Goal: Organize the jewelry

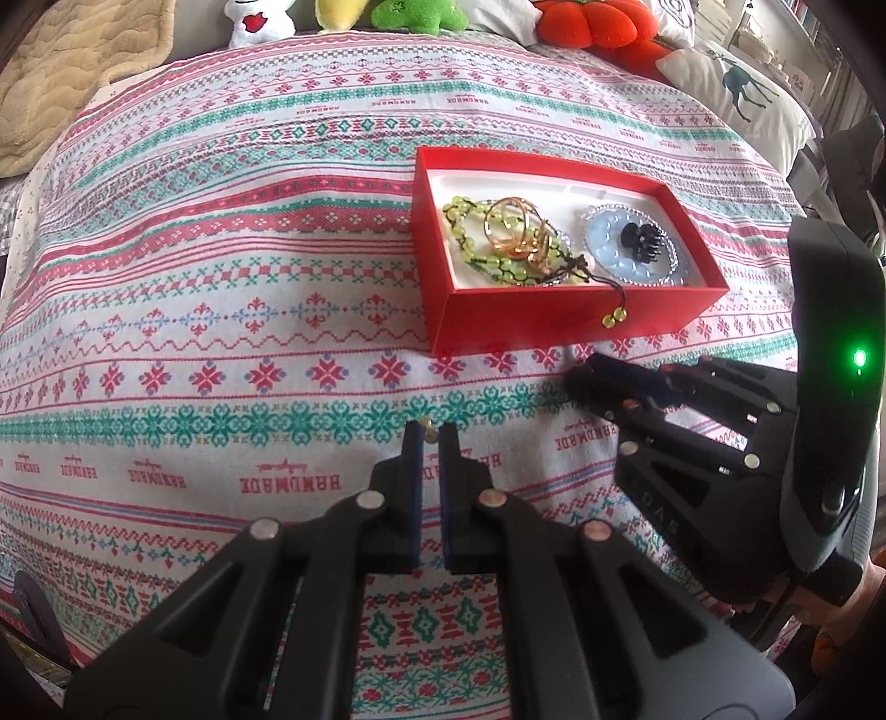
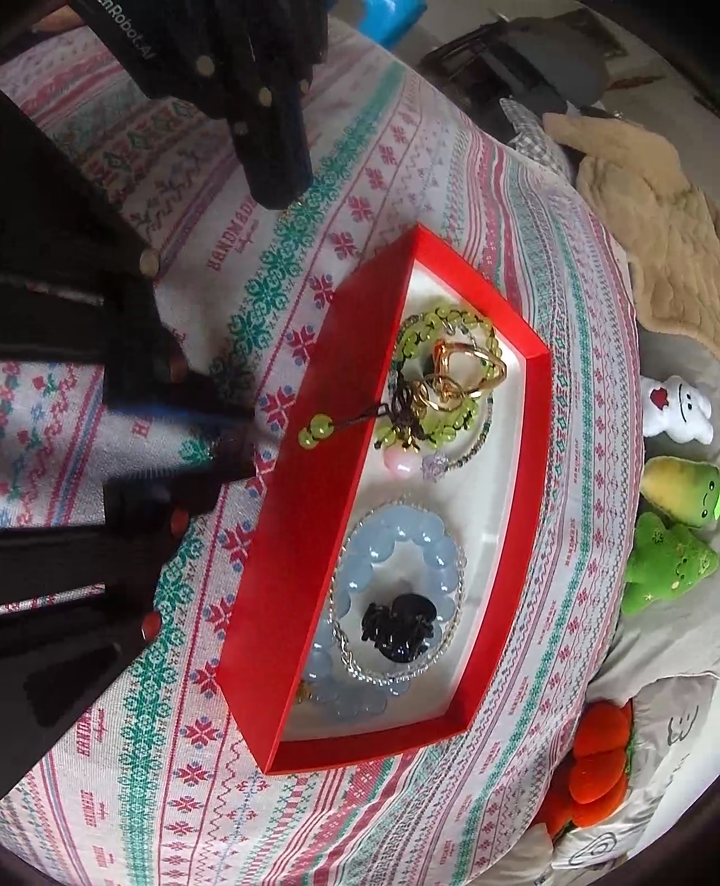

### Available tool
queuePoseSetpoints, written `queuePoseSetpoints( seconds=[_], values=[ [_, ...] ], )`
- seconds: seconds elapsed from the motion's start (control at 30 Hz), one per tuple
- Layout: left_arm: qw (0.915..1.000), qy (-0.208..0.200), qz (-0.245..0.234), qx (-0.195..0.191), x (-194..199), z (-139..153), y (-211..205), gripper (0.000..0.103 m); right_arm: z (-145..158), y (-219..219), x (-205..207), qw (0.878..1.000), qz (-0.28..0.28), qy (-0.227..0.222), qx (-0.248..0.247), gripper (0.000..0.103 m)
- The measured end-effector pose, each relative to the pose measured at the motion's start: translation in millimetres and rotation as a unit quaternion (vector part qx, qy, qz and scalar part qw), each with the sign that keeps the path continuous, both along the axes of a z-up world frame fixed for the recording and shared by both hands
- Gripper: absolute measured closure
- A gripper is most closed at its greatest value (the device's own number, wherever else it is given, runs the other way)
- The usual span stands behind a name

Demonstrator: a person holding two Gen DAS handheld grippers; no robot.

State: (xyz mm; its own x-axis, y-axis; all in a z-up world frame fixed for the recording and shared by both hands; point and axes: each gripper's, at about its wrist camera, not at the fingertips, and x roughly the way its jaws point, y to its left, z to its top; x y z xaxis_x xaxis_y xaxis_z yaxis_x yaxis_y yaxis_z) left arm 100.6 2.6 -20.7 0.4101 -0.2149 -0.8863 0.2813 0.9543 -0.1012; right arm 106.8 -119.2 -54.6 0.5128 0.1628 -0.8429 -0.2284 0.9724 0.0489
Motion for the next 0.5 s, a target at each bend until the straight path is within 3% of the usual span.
queuePoseSetpoints(
  seconds=[0.5],
  values=[
    [0.9997, -0.011, 0.013, -0.018, -1, 12, 13, 0.097, 33, -27, -13, 0.997, 0.004, 0.0, 0.076, 0.099]
  ],
)
